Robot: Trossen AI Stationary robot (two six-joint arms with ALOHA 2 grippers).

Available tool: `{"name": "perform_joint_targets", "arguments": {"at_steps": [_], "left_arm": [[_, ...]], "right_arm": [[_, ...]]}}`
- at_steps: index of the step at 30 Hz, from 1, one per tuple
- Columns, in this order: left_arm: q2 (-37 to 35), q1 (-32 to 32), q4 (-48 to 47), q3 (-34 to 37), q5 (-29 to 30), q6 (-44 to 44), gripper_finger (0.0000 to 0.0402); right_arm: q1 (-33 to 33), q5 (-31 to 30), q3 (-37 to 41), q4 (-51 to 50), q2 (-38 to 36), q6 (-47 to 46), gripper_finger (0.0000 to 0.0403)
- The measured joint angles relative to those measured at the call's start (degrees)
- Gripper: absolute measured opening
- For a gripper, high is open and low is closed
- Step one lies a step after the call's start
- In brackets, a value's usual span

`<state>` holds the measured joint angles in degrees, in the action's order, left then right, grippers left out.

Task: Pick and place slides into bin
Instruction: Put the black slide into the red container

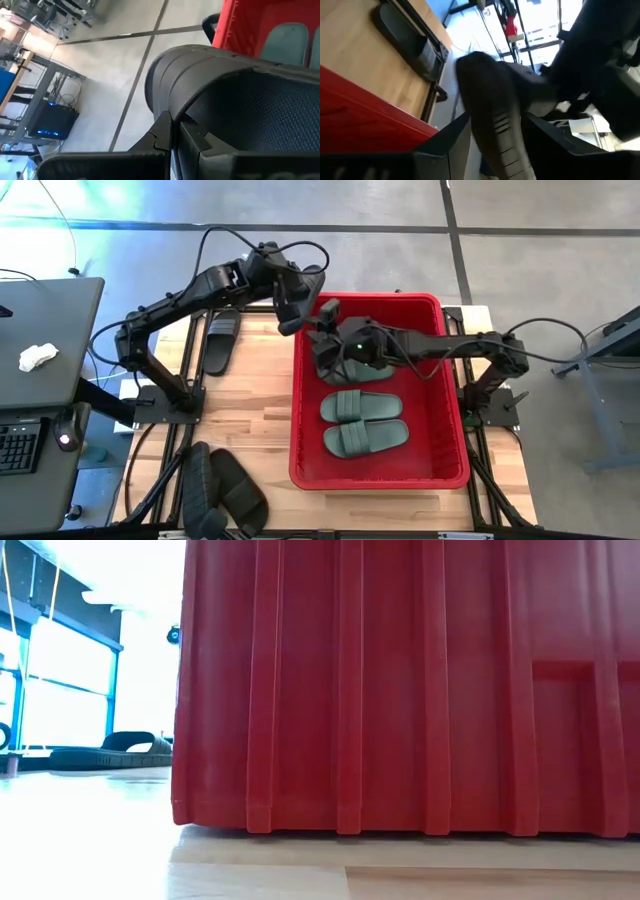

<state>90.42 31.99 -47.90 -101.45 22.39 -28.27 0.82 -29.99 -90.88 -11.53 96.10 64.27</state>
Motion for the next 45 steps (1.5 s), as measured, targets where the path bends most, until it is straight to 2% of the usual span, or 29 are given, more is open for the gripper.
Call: {"name": "perform_joint_targets", "arguments": {"at_steps": [4,6,16,20,24,31,40,45], "left_arm": [[0.15,-0.18,-0.11,0.05,-0.14,-0.15,0.0],[0.12,-0.18,0.18,0.04,-0.74,-0.15,0.0],[0.2,-0.73,0.16,0.04,-1.43,-0.13,0.0],[0.56,-1.03,1.02,0.06,-1.9,-0.21,0.0],[0.64,-0.98,1.36,0.06,-2.47,0.04,0.0],[0.76,-1.47,1.53,0.06,-3.1,-0.06,0.0],[0.76,-1.8,1.53,0.06,-3.99,-0.16,0.0],[0.75,-1.86,1.49,0.06,-4.07,-0.04,0.0]], "right_arm": [[0.12,0.57,-2.82,-2.32,0.78,2.76,0.0161],[0.5,2.53,-2.96,-2.61,0.76,3.75,0.0161],[2.31,4.36,-2.96,-4.05,0.78,3.7,0.0161],[2.31,7.58,-2.96,-4.13,0.78,3.72,0.0161],[2.49,5.1,-2.96,-3.74,1.18,4.13,0.0161],[4.3,6.21,-2.96,-3.98,1.41,3.48,0.0158],[5.68,6.95,-2.96,-3.59,1.41,3.32,0.0116],[5.7,4.63,-2.96,-3.62,1.52,3.22,0.0103]]}}
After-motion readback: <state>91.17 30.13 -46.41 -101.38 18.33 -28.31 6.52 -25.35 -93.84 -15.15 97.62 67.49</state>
